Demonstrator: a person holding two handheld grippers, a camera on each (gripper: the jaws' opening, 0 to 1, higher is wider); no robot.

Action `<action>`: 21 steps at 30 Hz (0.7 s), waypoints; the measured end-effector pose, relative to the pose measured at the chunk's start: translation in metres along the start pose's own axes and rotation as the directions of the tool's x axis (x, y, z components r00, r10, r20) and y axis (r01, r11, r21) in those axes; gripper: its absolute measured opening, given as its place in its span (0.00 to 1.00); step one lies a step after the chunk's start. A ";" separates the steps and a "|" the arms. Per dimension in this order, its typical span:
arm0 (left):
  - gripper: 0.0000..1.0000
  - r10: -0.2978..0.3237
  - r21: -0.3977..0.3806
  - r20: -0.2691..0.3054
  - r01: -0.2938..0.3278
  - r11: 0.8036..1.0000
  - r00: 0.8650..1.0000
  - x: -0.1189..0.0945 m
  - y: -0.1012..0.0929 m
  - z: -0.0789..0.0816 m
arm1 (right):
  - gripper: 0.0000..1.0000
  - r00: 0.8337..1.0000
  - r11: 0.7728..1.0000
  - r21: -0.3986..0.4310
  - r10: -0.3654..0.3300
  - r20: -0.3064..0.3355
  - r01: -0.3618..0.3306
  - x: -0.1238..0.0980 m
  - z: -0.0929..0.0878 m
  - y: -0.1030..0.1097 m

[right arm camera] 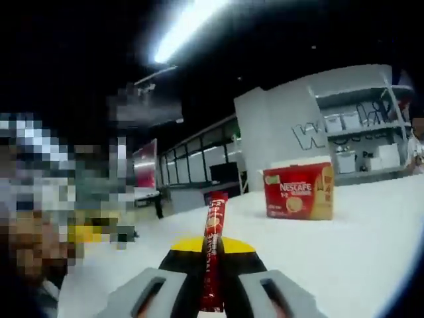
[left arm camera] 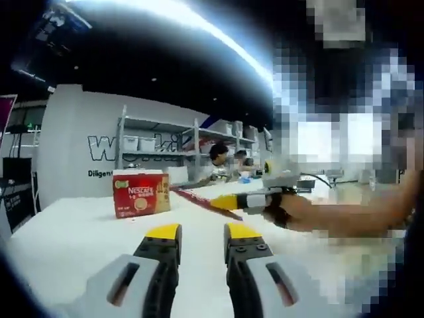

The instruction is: Tear open the coffee pouch, take out the coffee, and pour the coffee from the pouch into the cup

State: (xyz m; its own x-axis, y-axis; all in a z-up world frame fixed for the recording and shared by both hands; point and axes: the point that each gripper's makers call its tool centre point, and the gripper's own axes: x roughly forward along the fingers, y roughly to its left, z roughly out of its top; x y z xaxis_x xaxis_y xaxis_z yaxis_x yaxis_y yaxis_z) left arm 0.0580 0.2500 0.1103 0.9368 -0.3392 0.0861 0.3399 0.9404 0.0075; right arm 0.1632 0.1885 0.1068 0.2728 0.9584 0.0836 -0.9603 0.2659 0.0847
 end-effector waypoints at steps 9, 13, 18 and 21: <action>0.32 -0.091 -0.182 0.053 0.099 0.978 0.994 -0.005 -0.025 0.026 | 0.08 0.994 0.942 -0.332 0.085 0.072 -0.056 -0.023 0.002 0.109; 0.29 -0.137 -0.340 0.114 0.168 0.925 0.984 -0.009 -0.033 0.037 | 0.08 0.984 0.911 -0.413 0.085 0.156 -0.013 -0.028 0.015 0.127; 0.19 -0.167 -0.400 0.153 0.216 0.891 0.974 -0.016 -0.041 0.050 | 0.08 0.977 0.894 -0.448 0.098 0.188 -0.004 -0.035 0.016 0.144; 0.14 -0.194 -0.428 0.189 0.259 0.866 0.962 -0.021 -0.049 0.062 | 0.08 0.975 0.894 -0.449 0.098 0.197 0.001 -0.039 0.019 0.150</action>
State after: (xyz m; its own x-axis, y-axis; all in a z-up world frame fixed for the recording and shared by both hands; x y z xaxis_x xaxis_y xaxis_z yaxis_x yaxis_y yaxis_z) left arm 0.0166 0.2127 0.1699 0.8198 -0.5050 0.2702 0.5727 0.7167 -0.3980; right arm 0.0100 0.1894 0.1354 0.1833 0.9406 0.2859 -0.8845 0.2847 -0.3695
